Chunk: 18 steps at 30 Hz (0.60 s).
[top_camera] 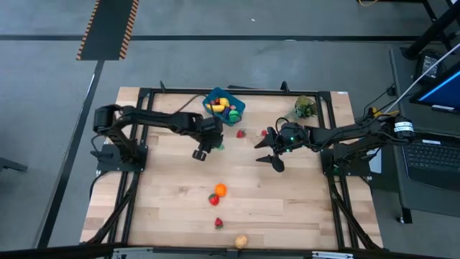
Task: Pick and placing Produce into tupperware
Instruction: Put the green peas into the blue bin
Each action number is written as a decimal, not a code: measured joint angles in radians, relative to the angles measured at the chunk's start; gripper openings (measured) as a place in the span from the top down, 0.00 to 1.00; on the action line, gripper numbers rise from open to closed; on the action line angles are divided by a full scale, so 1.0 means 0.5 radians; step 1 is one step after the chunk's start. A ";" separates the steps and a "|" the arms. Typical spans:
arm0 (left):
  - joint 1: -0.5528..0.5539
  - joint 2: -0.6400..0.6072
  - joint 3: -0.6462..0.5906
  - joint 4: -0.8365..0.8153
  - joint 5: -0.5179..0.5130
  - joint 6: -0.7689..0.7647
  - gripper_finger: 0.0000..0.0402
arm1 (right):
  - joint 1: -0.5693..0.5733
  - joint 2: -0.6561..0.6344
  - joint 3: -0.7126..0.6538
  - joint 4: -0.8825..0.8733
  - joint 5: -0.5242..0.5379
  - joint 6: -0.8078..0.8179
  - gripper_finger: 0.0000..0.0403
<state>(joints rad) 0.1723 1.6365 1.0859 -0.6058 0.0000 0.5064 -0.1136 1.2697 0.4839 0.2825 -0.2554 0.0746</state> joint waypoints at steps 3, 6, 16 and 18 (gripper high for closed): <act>0.003 -0.110 0.004 -0.010 0.006 -0.014 0.72 | 0.000 0.000 0.000 -0.004 0.000 0.000 0.28; 0.003 -0.222 0.004 -0.033 0.009 -0.035 0.72 | 0.000 0.000 0.000 -0.005 0.000 0.000 0.28; 0.058 -0.500 0.007 -0.144 0.022 -0.171 0.72 | 0.000 0.000 0.000 -0.024 0.000 0.000 0.28; 0.061 -0.540 -0.022 -0.147 0.028 -0.219 0.72 | 0.000 0.000 0.000 -0.024 0.000 0.001 0.28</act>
<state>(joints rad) 0.2029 1.3664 1.0749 -0.6792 0.0142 0.3970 -0.1136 1.2697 0.4839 0.2702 -0.2554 0.0752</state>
